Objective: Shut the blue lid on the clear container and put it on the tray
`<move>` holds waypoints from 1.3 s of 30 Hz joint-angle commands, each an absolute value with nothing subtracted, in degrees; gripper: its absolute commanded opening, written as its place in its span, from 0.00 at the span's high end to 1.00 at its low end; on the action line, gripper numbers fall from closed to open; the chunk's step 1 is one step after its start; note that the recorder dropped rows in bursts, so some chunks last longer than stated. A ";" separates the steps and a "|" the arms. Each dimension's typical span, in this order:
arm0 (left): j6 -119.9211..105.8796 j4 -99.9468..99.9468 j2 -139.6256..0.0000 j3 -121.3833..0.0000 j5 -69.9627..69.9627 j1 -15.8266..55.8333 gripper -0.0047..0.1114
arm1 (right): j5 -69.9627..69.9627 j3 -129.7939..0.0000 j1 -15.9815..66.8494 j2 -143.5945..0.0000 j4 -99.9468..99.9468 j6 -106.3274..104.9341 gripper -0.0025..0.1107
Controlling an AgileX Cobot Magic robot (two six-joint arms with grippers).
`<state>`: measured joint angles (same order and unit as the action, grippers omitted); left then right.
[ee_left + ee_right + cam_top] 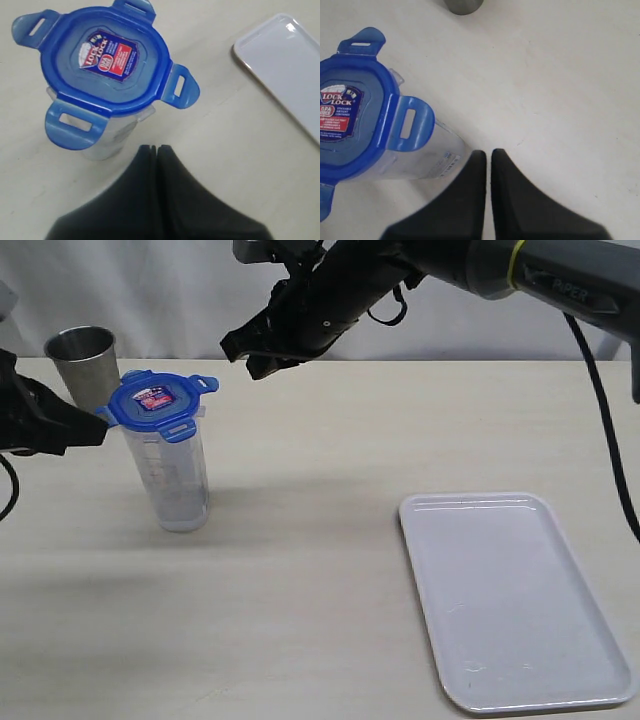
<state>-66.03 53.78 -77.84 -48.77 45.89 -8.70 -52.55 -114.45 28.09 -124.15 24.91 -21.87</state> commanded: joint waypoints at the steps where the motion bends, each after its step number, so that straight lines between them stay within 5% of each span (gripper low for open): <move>1: -66.50 54.51 -78.15 -48.67 45.44 -7.91 0.96 | -53.40 -114.40 27.84 -123.39 24.57 -21.81 0.94; 39: -61.34 48.53 -81.85 -48.67 29.96 -5.59 0.96 | -54.02 -114.40 27.84 -123.39 23.04 -21.81 0.94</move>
<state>-61.84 48.38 -81.77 -48.77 31.21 -5.94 -53.68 -114.45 28.09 -124.15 23.66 -21.87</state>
